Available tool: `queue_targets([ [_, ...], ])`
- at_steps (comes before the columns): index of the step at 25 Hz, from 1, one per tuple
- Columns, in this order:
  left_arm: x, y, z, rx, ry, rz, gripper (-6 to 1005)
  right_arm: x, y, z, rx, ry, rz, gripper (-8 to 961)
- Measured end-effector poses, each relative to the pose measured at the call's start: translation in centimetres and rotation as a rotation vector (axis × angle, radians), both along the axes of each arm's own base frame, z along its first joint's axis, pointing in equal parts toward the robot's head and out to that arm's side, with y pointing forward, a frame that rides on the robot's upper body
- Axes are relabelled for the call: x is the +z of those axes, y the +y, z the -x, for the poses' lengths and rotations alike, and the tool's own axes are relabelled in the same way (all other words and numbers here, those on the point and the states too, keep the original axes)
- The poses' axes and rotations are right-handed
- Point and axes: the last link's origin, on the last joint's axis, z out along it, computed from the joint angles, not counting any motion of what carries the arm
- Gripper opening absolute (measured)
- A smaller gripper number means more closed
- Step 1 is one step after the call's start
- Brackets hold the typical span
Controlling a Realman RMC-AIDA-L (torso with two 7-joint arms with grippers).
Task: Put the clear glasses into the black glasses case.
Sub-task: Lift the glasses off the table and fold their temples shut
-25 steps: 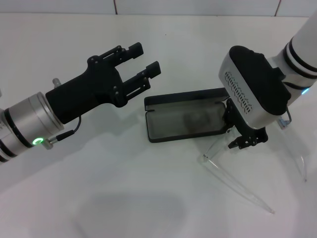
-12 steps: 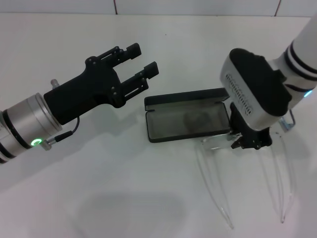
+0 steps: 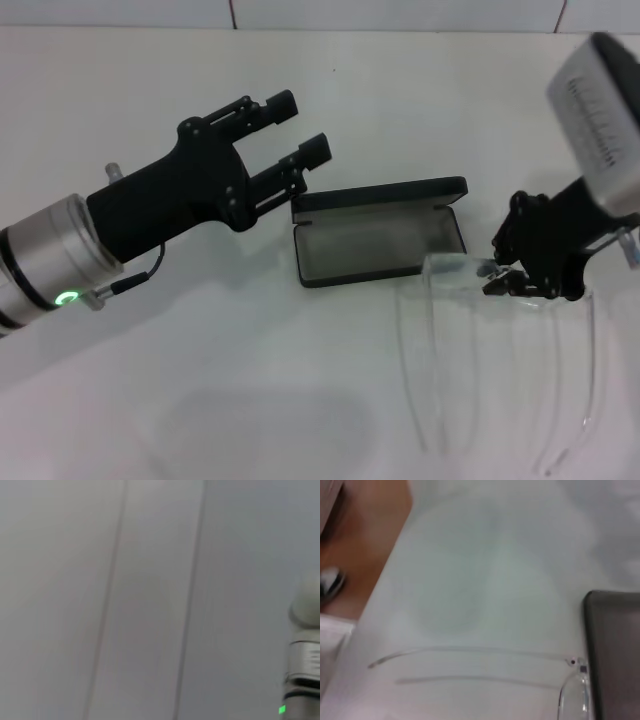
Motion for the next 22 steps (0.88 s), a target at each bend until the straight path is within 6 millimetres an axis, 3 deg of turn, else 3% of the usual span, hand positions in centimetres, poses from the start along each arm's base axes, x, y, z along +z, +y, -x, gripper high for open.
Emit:
queue_targets([
  [6,0.3,-1.3,-0.8,-0.1,-0.036,0.038,609,0.6,-0.8,-2.5,-0.149,0.252,-0.125,116],
  [12,0.0,-2.0,-1.8,-0.196,-0.037,0.1,609,1.6,-1.9,-3.3,-0.173,0.53,-0.187,115],
  [22,-1.3,0.0,-4.6,-0.282,-0.011,0.205,609,2.4,-3.1,-3.9,-0.2,0.722,-0.133,115],
])
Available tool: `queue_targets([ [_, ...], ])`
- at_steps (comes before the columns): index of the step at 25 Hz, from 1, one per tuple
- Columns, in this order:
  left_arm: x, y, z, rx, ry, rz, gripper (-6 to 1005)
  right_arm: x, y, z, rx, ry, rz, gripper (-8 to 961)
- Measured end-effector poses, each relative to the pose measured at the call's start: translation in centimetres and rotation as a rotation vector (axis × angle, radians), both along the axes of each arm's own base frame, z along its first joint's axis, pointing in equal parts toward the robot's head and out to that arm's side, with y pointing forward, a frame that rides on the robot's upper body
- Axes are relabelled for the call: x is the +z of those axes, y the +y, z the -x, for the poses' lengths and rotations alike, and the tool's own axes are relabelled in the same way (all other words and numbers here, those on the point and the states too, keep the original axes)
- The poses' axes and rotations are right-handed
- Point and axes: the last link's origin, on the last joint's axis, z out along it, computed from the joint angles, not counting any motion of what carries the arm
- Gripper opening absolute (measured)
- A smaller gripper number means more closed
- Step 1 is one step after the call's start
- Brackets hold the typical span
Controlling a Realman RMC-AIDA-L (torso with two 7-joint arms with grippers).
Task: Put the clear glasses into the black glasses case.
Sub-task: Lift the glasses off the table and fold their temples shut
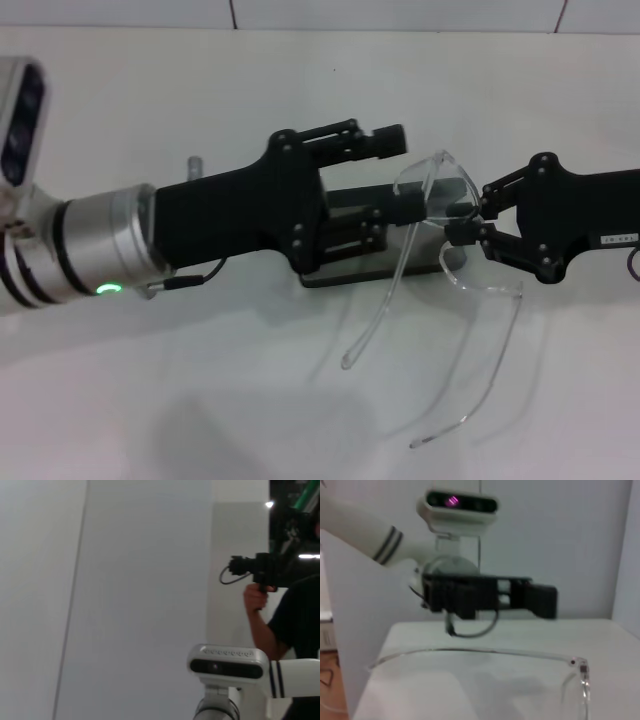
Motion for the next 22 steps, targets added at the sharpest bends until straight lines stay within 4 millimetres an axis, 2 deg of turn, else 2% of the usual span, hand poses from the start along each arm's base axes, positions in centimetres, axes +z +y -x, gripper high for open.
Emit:
queue_targets([
  [5,-0.3,0.3,-0.8,-0.027,0.019,0.039,608,0.4,-0.5,0.4,0.02,0.061,0.013,115],
  [13,-0.5,0.6,-1.5,-0.064,0.046,0.064,608,0.9,-0.2,0.6,-0.026,0.108,0.011,114],
  [22,0.6,1.5,-1.5,-0.044,0.017,0.011,608,0.9,0.8,0.2,-0.091,0.154,0.002,114],
])
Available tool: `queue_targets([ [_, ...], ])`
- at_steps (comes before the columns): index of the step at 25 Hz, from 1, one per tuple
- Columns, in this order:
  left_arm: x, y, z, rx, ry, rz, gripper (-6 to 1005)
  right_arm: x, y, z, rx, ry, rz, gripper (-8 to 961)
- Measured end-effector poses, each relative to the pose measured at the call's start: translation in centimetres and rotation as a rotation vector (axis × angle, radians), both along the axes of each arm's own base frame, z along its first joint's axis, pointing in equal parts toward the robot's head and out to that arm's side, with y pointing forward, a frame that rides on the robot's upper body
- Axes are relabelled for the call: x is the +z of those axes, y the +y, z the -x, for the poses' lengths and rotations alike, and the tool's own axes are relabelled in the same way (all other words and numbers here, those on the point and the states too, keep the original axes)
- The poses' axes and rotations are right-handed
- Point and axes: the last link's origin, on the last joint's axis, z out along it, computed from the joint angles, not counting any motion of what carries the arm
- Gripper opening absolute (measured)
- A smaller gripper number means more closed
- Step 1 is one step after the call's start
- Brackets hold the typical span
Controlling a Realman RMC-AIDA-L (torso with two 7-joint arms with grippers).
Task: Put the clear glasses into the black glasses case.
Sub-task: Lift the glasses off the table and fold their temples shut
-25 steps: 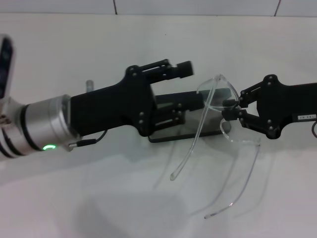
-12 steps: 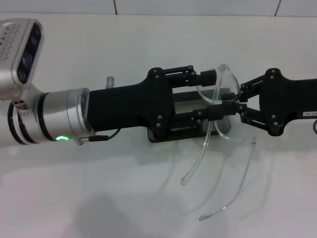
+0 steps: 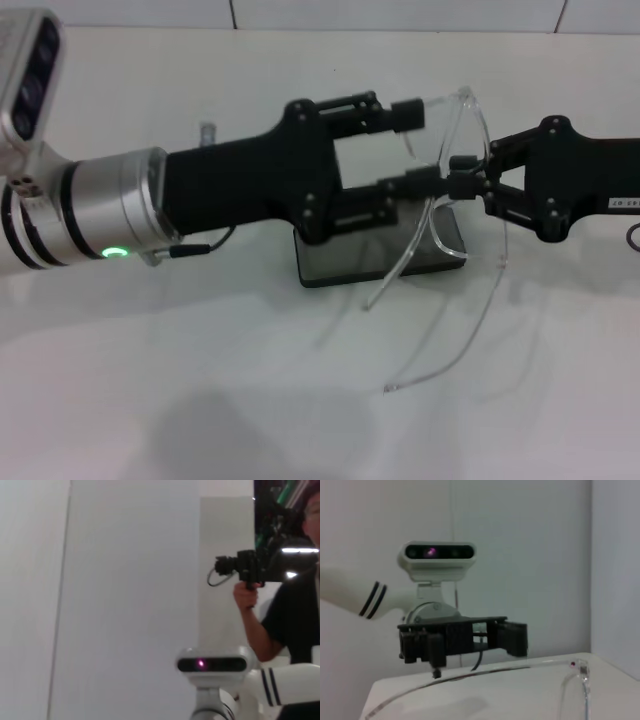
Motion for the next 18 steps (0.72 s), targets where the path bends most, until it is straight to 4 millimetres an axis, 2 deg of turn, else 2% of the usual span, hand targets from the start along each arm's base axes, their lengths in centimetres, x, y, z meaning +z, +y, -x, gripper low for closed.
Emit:
queue_targets([
  [5,0.7,0.5,0.2,0.019,-0.019,-0.031,608,-0.1,0.6,-0.1,-0.038,0.02,0.006,114],
  [8,0.8,0.4,-0.4,-0.019,-0.021,-0.01,607,-0.3,0.8,0.0,-0.044,0.018,0.013,114],
  [18,-0.4,0.8,-2.7,-0.108,0.04,0.085,607,-0.8,1.1,0.4,-0.044,0.016,0.037,114],
])
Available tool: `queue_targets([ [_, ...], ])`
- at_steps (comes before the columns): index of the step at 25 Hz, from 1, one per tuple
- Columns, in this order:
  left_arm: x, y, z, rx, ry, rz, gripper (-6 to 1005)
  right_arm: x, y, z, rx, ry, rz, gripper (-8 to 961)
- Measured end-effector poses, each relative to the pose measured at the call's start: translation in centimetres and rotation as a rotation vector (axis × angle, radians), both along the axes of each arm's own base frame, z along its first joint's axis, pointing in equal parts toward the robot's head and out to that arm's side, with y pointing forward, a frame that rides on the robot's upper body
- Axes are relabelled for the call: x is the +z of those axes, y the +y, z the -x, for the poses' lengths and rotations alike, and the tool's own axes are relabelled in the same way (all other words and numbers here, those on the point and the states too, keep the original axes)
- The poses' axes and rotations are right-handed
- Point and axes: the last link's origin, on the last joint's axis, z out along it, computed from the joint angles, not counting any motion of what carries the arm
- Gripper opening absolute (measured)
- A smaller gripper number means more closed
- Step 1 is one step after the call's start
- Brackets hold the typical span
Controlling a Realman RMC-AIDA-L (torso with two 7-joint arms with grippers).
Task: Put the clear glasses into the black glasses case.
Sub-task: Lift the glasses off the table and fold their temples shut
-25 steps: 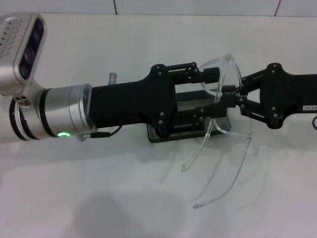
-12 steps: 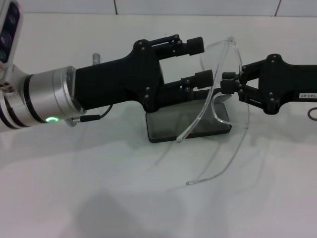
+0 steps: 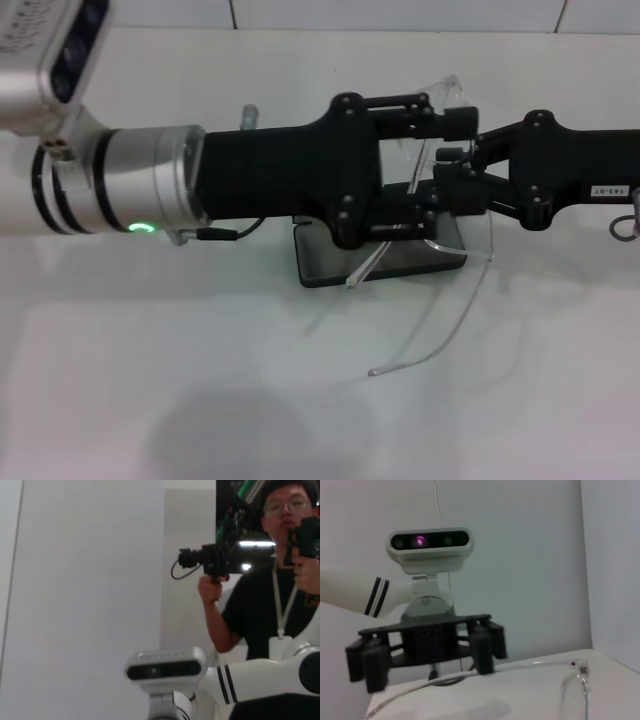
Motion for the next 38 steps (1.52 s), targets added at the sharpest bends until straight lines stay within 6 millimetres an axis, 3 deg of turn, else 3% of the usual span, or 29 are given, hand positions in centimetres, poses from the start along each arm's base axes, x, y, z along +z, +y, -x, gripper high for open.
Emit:
queue_targets([
  [13,-1.4,0.8,-0.3,0.051,0.073,0.019,606,0.0,-0.1,0.4,0.015,0.01,0.012,114],
  [24,-1.5,1.3,-0.1,0.073,0.088,0.0,606,0.3,-0.6,0.6,0.056,0.01,0.041,113],
  [30,-1.1,1.4,-0.1,0.072,0.08,-0.011,606,0.6,0.1,-0.1,0.017,-0.005,-0.005,113],
  [34,-0.5,1.5,0.1,0.073,0.065,-0.019,606,1.5,0.9,-1.0,-0.041,0.0,-0.08,113],
  [38,0.5,1.9,0.7,0.096,0.05,-0.047,605,3.7,0.7,-2.0,-0.066,0.055,-0.152,113],
])
